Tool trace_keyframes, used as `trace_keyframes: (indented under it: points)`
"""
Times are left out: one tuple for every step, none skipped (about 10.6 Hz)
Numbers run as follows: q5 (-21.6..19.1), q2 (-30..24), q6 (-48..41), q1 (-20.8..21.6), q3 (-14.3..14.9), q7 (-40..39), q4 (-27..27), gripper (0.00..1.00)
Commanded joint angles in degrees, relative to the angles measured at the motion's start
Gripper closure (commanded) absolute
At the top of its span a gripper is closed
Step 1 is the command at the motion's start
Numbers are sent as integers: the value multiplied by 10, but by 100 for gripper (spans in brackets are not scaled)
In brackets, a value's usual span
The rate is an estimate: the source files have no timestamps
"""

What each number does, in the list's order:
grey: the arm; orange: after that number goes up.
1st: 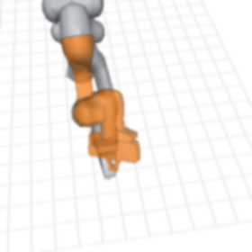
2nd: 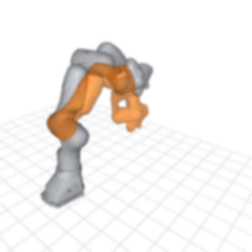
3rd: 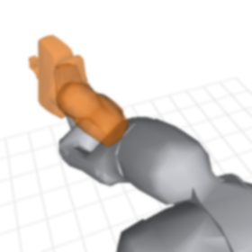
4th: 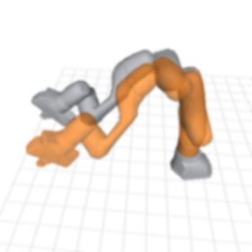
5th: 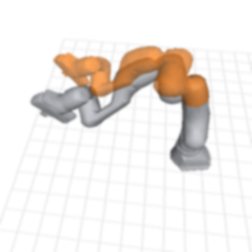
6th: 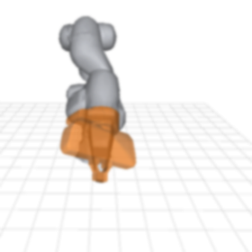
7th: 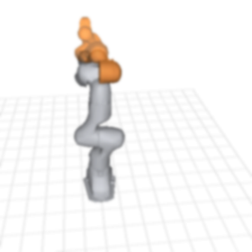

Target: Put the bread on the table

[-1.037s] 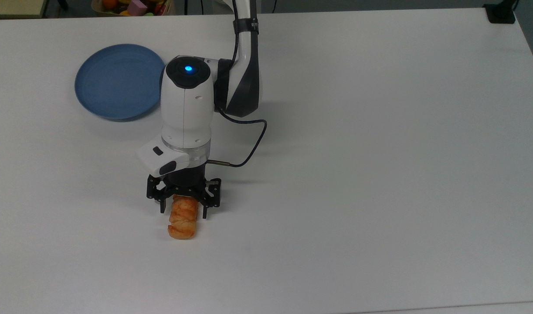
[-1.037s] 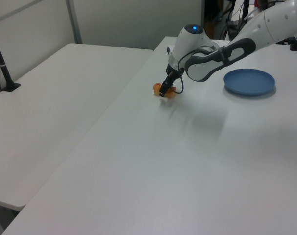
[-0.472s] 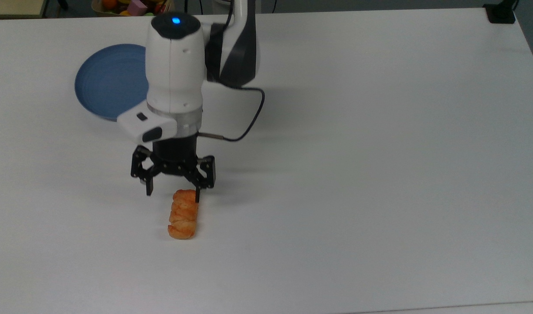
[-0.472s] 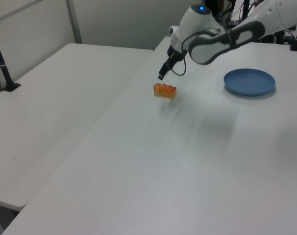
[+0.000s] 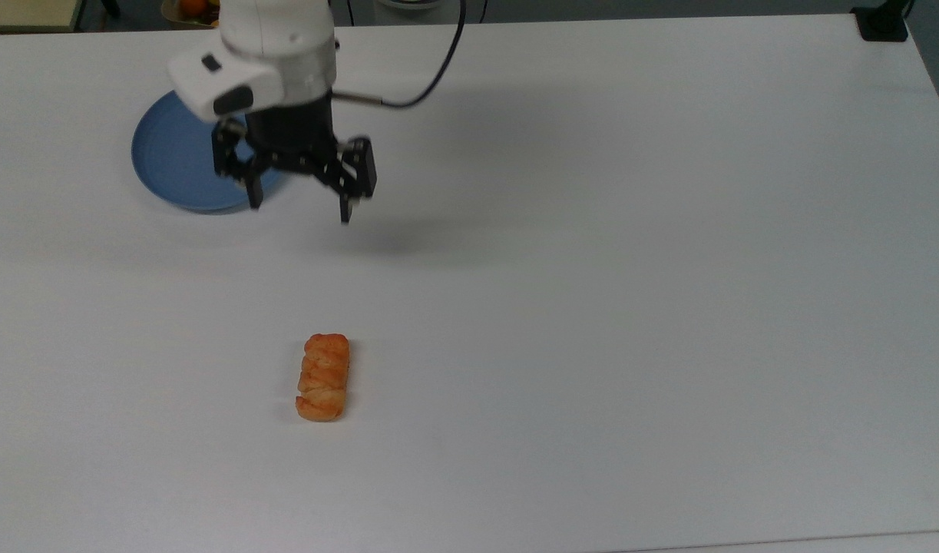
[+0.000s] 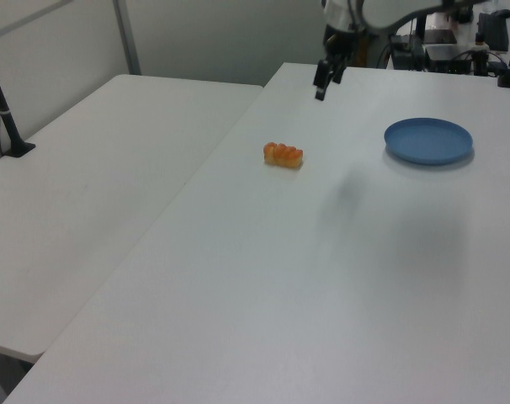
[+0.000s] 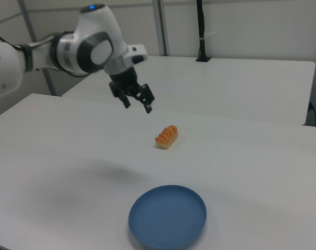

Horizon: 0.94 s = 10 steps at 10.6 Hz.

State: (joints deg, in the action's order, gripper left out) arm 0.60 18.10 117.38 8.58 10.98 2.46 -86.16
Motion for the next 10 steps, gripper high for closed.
trace_keyframes:
  points:
    - [26, -142, -53, 7, -20, -9, -126, 0]
    - [26, -178, -75, 7, -24, -9, -153, 0]
    - [26, -201, -106, 8, -25, -9, -163, 0]
    - [26, -220, -152, 7, -25, -9, -163, 0]
    - [26, -237, -187, 6, -25, -9, -164, 0]
    - [26, -244, -210, 3, -25, -10, -163, 0]
    - [25, -249, -233, 0, -24, -10, -162, 0]
    - [25, -247, -236, -1, -21, -15, -159, 0]
    - [25, -244, -234, -1, -20, -20, -154, 0]
    - [25, -242, -232, -1, -20, -23, -151, 0]
